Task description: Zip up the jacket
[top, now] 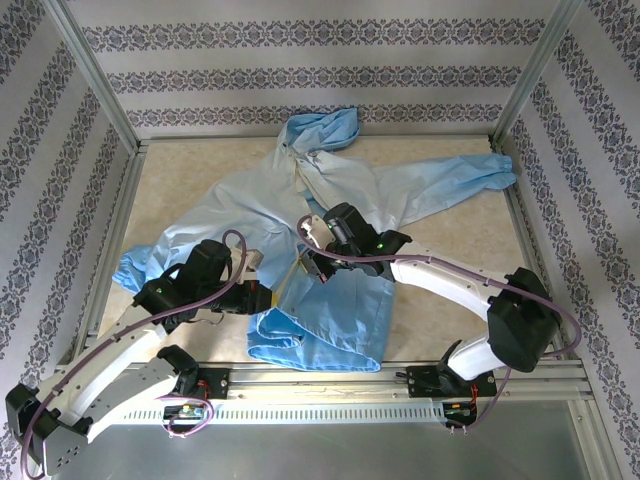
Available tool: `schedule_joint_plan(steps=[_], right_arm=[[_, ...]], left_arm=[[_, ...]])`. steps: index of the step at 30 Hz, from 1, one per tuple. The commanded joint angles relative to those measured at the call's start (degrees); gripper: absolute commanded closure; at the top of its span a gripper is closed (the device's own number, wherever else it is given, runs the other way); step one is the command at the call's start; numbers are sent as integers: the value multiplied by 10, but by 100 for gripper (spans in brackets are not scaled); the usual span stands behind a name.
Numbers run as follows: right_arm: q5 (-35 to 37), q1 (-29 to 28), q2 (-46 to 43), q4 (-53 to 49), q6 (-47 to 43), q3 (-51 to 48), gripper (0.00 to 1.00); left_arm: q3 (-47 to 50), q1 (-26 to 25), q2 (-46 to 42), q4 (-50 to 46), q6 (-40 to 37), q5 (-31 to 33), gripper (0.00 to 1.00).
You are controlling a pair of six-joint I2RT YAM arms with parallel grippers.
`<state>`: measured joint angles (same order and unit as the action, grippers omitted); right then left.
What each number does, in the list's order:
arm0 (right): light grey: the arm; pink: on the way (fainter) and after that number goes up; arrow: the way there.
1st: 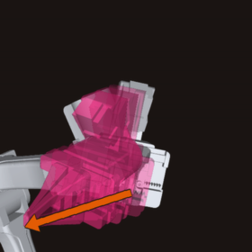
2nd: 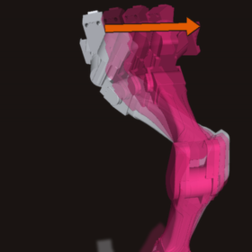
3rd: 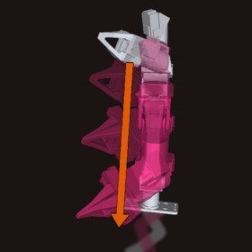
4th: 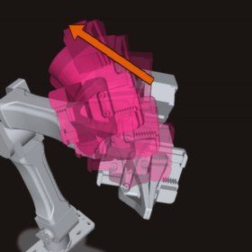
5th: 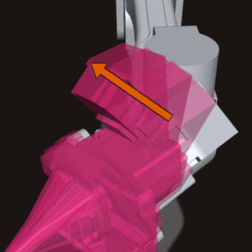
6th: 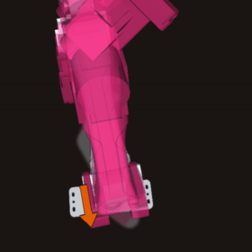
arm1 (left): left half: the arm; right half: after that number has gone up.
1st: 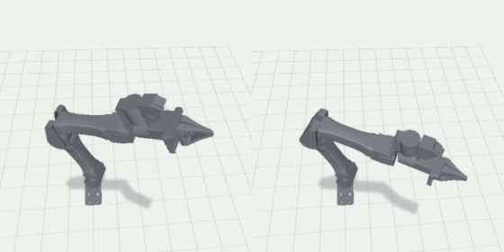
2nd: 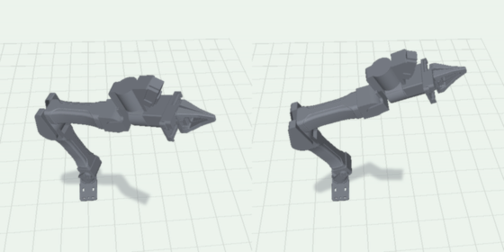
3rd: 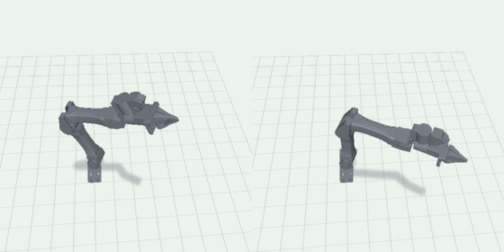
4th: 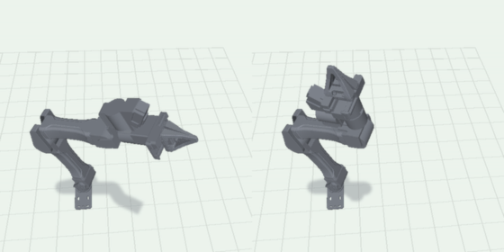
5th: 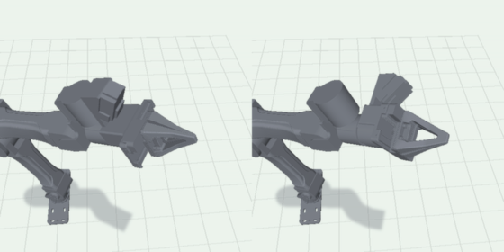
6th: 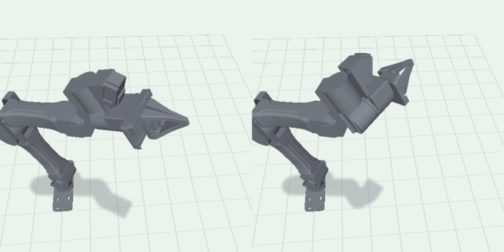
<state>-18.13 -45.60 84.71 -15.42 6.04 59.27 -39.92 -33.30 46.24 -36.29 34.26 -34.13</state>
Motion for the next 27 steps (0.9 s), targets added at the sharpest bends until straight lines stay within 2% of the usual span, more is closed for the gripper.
schedule_joint_plan(steps=[1, 6, 12, 27], right_arm=[[52, 25, 11, -8, -27, 23, 100], [87, 39, 31, -34, -28, 48, 100], [91, 70, 79, -43, -18, 97, 100], [114, 124, 177, -92, -40, 228, 100]], left_arm=[[-17, -3, -13, -98, -19, -41, 100], [-29, -3, -15, -122, -28, -46, 100], [-36, -4, -26, -132, -37, -73, 100], [-37, -4, -33, -179, -44, -57, 100]])
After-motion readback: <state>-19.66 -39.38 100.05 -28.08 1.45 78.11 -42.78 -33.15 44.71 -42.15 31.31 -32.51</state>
